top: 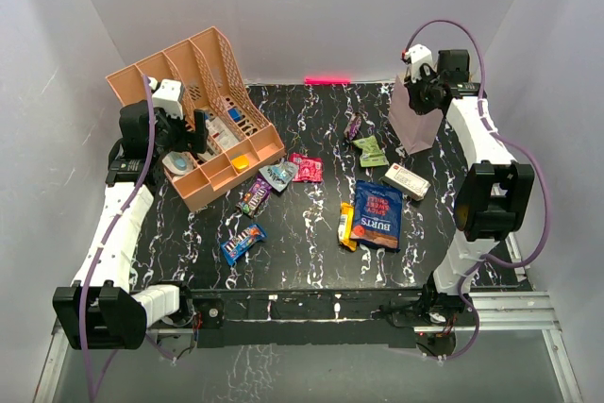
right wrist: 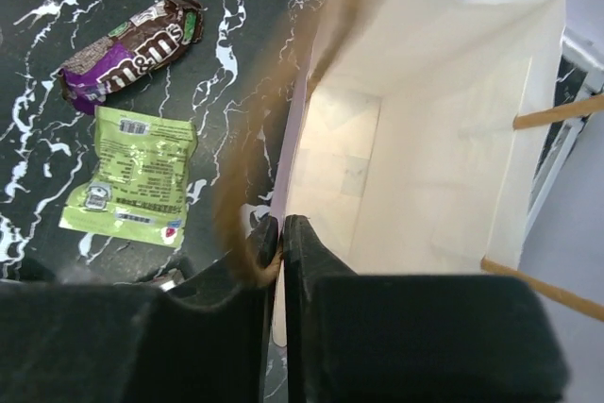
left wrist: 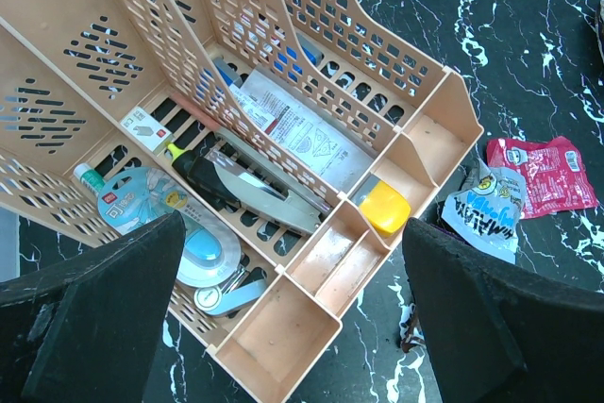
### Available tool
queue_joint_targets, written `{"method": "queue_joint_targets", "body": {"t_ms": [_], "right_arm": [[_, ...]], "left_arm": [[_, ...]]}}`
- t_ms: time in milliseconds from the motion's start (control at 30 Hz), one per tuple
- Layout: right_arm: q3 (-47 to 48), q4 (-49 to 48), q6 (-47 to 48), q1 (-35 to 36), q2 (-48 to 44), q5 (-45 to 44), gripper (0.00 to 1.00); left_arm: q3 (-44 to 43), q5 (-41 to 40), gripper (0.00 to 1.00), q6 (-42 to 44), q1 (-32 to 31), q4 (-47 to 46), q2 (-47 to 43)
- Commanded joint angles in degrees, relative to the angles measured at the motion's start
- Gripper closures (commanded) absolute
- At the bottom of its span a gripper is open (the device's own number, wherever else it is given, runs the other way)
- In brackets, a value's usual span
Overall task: Place the snacks into the paper bag
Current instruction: Move the paper bag to the center of the board.
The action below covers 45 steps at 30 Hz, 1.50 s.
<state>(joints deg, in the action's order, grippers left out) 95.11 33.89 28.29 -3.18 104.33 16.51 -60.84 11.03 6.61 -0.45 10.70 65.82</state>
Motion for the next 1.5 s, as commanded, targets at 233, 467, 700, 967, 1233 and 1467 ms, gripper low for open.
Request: {"method": "queue_joint_targets", "body": {"t_ms": [233, 467, 700, 967, 1233, 1467], "right_arm": [[-1.33, 3.89, -5.35, -0.42, -7.77, -0.43, 0.92], [-6.62, 6.83, -8.61, -0.26, -12.49, 0.19, 0.92], [-14.40, 3.62, -10.85, -0.01, -18.26, -2.48, 0.92], [-16.47, 5.33, -14.36, 0.14, -20.54, -2.27, 0.92], [-17.61, 2.75, -18.08, 0.14, -21.30, -6.05, 0.92], [-17.13, -0.13, -18.68, 0.18, -18.28, -5.55, 0.92]], "left_arm": [[0.72, 1.07, 0.02, 0.43, 0.29, -1.06, -2.35], [0.85, 1.80, 0.02, 0.22, 0.35, -1.01, -2.57], [1.16, 2.22, 0.02, 0.06, 0.29, -1.27, -2.70], [1.87, 2.29, 0.02, 0.20, 0.31, -1.75, -2.53], [3.25, 2.48, 0.02, 0.61, 0.32, -2.68, -2.06], [3.65, 2.36, 0.02, 1.02, 0.33, -3.04, -1.83]]}}
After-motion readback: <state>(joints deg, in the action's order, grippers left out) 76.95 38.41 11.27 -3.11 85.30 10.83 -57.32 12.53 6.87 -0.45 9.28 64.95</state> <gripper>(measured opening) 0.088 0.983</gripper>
